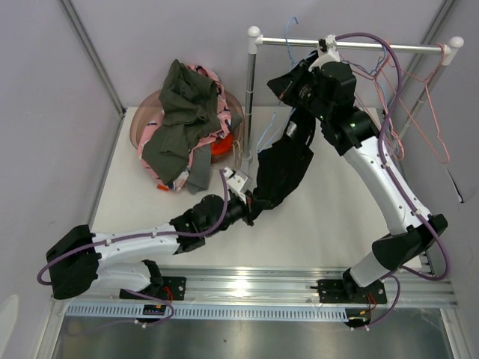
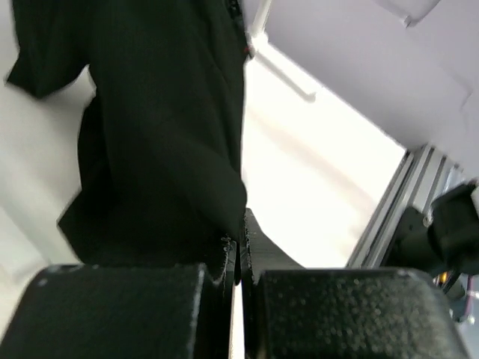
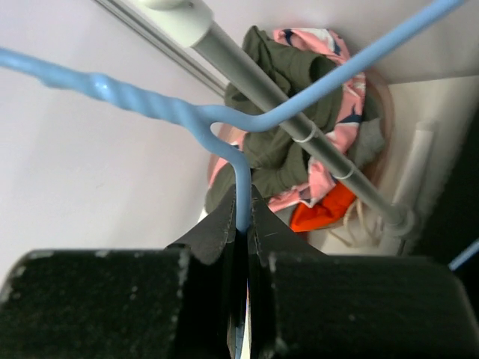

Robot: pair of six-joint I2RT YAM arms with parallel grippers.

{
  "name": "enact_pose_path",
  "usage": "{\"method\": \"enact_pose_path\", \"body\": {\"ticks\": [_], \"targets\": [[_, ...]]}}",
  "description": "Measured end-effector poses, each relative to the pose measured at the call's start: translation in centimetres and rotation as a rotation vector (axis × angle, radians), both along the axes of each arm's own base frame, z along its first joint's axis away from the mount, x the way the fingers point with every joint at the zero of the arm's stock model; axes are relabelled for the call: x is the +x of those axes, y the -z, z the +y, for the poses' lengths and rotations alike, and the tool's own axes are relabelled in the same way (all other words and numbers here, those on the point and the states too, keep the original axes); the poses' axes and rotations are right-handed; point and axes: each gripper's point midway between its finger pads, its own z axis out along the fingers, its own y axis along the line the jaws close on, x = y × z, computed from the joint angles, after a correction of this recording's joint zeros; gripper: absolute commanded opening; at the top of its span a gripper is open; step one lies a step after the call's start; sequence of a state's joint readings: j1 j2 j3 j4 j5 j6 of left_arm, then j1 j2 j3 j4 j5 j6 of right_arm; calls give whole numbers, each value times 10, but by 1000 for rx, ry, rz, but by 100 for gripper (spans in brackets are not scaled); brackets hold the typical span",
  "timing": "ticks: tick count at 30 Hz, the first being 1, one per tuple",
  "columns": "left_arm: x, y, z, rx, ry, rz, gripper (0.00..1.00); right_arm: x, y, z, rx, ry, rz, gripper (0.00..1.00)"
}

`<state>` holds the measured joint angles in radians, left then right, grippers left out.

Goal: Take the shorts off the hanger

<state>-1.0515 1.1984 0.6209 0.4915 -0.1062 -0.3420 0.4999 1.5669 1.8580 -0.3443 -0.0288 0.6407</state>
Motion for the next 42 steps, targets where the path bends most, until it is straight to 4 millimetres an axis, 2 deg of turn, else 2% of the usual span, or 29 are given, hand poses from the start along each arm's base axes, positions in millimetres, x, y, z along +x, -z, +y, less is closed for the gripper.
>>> {"method": "enact_pose_path", "body": {"ticks": [2,4,8,11,14,17,21,23,25,28,30,33,35,37,38,40,42], "targets": [[-8,18,4,25,-15,23,0,-4,-6,0,31,-3,17,0],[-6,23,7,39,-46,31,0,-7,-13,1,62,-12,28,0],[10,7,8,47,-118,15,0,-12,-15,3,86,-20,38,0],[31,-12,6,48,-158,7,0,-28,-16,5,100,-38,40,0],[63,-33,8,56,-223,10,0,-57,-16,3,143,-75,65,0],[99,-61,10,40,-285,-6,0,-98,-12,1,243,-148,117,0],[131,-83,22,34,-348,-28,0,-151,14,8,384,-254,228,0],[135,-83,26,44,-359,-28,0,-175,28,19,424,-312,302,0],[135,-81,29,58,-362,-20,0,-194,30,31,465,-382,353,0],[127,-78,38,80,-361,-6,0,-203,16,36,546,-432,367,0],[118,-83,52,96,-376,-8,0,-206,5,37,591,-457,361,0],[104,-112,82,91,-416,-50,0,-210,-5,37,623,-477,352,0],[98,-146,108,85,-456,-92,0,-210,-6,37,625,-478,348,0],[98,-196,131,66,-509,-155,0,-209,-6,36,626,-473,345,0],[98,-228,141,34,-536,-200,0,-208,-5,34,627,-467,343,0],[98,-288,171,-11,-613,-286,0,-203,-2,30,628,-449,340,0],[105,-338,204,-58,-707,-364,0,-196,3,25,630,-428,338,0]]}}
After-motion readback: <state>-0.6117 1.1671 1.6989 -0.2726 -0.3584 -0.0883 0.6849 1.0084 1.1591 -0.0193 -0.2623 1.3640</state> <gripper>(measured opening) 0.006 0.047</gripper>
